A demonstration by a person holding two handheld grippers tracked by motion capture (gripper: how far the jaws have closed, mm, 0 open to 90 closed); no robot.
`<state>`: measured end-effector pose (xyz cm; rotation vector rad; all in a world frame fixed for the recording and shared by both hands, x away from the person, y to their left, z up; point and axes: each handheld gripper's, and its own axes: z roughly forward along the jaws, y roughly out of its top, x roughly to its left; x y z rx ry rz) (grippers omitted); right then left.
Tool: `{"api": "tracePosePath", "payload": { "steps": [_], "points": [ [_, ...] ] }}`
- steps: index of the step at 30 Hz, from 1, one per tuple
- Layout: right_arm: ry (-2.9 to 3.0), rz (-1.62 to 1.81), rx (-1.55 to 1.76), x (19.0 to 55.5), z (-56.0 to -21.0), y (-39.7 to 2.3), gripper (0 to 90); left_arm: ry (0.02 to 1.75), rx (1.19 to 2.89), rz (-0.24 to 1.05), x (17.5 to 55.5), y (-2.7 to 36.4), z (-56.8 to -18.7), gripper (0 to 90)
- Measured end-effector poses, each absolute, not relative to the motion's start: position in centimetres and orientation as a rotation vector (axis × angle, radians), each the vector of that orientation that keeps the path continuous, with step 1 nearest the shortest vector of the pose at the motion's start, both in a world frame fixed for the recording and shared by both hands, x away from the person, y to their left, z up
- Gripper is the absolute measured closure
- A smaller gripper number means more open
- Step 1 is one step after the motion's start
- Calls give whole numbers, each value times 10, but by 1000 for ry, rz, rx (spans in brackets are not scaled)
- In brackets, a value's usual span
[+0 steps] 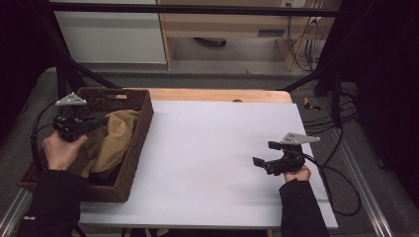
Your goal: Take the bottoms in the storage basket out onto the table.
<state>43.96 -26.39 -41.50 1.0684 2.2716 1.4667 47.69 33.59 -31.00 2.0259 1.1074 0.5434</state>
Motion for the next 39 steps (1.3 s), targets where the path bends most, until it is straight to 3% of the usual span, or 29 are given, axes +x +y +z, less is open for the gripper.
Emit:
{"api": "tracePosePath", "payload": {
  "steps": [39],
  "points": [
    [2274, 1466, 1067, 439, -415, -264, 42, 1040, 2021, 594, 459, 336, -268, 866]
  ]
}}
